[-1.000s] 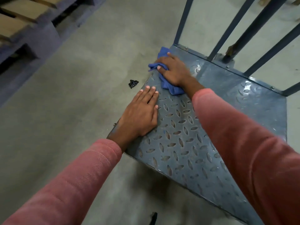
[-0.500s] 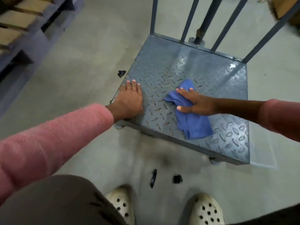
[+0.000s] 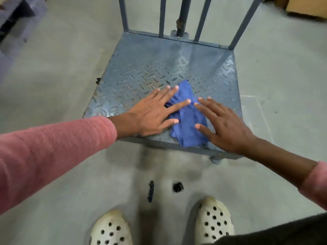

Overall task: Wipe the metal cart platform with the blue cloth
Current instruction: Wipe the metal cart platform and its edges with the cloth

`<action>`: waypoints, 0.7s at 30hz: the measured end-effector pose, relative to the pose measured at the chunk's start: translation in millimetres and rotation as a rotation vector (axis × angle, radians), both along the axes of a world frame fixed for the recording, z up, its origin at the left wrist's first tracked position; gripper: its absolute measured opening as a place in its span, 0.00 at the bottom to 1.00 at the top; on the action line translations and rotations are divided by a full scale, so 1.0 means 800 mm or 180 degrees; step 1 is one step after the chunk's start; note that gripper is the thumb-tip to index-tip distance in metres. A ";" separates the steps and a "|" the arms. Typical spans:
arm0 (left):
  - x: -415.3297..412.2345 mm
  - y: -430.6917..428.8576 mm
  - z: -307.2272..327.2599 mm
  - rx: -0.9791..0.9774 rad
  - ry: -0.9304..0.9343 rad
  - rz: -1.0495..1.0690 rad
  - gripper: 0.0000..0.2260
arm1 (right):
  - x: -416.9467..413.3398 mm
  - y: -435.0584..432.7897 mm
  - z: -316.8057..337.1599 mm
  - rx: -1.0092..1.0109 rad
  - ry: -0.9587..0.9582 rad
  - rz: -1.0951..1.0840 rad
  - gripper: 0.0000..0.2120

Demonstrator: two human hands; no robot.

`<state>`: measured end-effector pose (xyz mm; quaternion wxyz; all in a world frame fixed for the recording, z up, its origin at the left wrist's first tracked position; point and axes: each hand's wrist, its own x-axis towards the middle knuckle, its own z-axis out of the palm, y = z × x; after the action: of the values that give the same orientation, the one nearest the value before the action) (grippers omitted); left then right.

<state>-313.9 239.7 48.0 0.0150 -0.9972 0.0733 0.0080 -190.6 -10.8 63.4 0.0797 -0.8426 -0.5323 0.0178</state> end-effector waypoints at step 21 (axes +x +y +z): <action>0.038 -0.050 -0.001 -0.0307 0.0250 0.0731 0.29 | -0.066 -0.002 -0.039 0.1022 0.0251 -0.0783 0.23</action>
<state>-283.8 199.6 47.3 -0.0369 -0.9975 -0.0404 0.0452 -243.3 -12.6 32.3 0.2353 -0.8764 -0.4179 -0.0441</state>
